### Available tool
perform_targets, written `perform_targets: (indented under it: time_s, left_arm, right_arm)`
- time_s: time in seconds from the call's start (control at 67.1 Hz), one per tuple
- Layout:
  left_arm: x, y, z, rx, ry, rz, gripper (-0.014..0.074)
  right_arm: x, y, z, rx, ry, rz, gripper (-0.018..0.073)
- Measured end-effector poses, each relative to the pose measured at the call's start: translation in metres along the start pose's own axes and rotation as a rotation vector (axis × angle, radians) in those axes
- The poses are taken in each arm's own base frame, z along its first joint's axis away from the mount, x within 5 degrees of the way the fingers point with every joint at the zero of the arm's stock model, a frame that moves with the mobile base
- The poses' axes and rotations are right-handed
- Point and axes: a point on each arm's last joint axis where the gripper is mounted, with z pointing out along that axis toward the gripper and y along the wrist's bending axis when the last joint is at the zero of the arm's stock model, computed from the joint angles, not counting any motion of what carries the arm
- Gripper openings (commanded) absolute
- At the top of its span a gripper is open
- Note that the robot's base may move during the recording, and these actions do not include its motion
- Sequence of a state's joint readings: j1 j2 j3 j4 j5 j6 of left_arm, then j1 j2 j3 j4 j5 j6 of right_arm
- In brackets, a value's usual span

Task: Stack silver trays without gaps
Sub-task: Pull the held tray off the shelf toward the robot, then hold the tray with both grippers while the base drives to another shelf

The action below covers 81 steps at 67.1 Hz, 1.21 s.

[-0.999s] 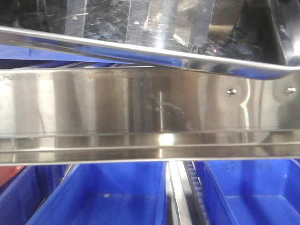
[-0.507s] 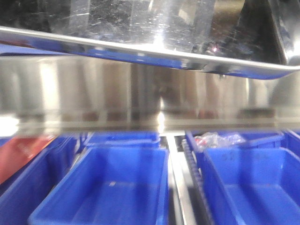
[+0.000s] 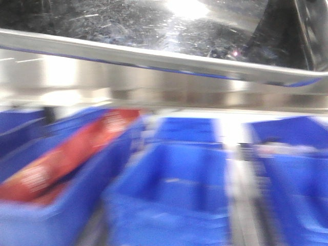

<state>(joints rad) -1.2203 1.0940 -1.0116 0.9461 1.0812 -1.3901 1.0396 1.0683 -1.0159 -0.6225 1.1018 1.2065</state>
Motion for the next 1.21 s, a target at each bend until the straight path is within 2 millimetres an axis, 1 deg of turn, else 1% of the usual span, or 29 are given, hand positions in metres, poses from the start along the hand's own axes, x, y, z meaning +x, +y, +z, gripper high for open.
perform_targets:
  time_s: [1.207]
  left_arm:
    - [0.0005, 0.0001, 0.0003, -0.001, 0.001, 0.001, -0.0015]
  right_arm:
    - [-0.0001, 0.0002, 0.0, -0.002, -0.001, 0.002, -0.0003]
